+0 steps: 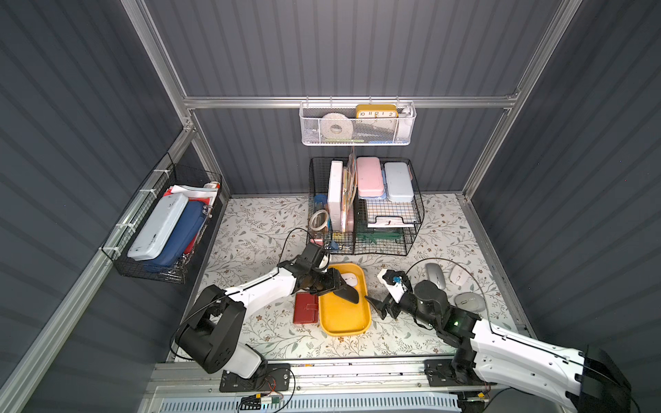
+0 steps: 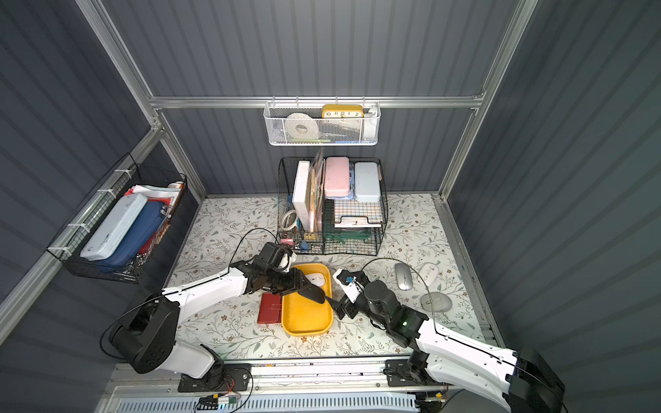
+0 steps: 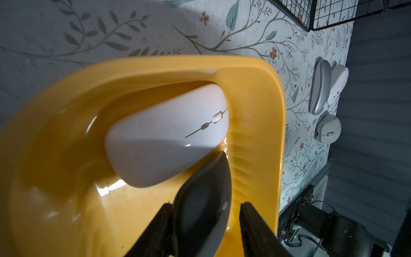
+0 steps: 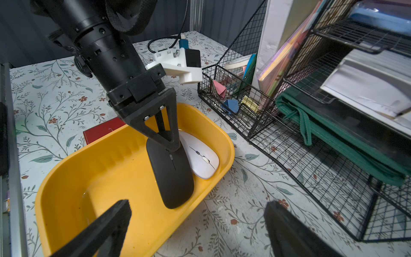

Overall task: Put the mouse in the storage box
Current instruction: Place the mouse in the storage box, then pick up the mouse from the center of the board.

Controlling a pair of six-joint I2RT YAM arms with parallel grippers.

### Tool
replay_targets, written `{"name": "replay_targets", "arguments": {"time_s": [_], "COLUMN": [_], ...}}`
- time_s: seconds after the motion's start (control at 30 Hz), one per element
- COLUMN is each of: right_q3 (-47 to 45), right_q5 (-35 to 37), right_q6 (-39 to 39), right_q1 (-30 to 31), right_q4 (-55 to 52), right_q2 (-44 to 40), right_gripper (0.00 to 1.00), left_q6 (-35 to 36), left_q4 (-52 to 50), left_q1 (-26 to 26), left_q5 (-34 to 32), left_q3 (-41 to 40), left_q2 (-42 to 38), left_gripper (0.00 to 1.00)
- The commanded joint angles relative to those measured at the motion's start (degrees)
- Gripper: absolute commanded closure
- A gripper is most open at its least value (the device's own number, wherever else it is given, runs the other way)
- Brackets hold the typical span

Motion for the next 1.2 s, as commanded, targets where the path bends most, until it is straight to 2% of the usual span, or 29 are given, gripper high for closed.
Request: {"name": "replay_targets", "arguments": {"time_s": [0.0,0.3,0.47,0.57,0.73,0.9,1.0,1.17], "right_q3": [0.8,1.0,1.2,2.2,7.5,11.7,13.4,17.3], "right_q5": [0.6,3.1,15.5,19.8,27.8,24.3,19.3,16.6], "right_q6": [0.6,1.4,5.3,7.5,16.2,30.7,33.5,36.4], "right_q1": [0.0,0.0,-0.5,-1.8,-6.1,-19.9,-26.1,-31.4], "right_q4": [0.7,0.7,1.3,0.2,-12.7,-26.8,-29.8,-34.7], "right_q2": [-0.3,-0.1,0.2,1.0,2.7,6.4,9.1,17.3], "right_gripper": [0.01,0.01,0.01,0.01,0.01,0.01,0.01,0.01], "left_q6": [1.4,3.0,3.4,3.3,3.3,3.3,3.5,3.6], "left_q4": [-3.0,-7.3,-9.1,-8.7,-9.3,-9.7,-10.0,-10.4], "left_q1": [-0.2,-0.2,-0.2,-0.2,-0.2,-0.2,-0.2,-0.2], "left_q5": [0.9,-2.3,-3.3,-2.5,-3.0,-3.3,-3.2,-3.6], "left_q3": [0.6,2.8,3.5,3.6,4.1,4.0,4.2,4.1], "left_q2": [0.8,0.1,-1.0,-2.8,-5.2,-6.7,-6.8,-7.6], "left_gripper": [0.46,0.4,0.37,0.34,0.32,0.31,0.3,0.3]}}
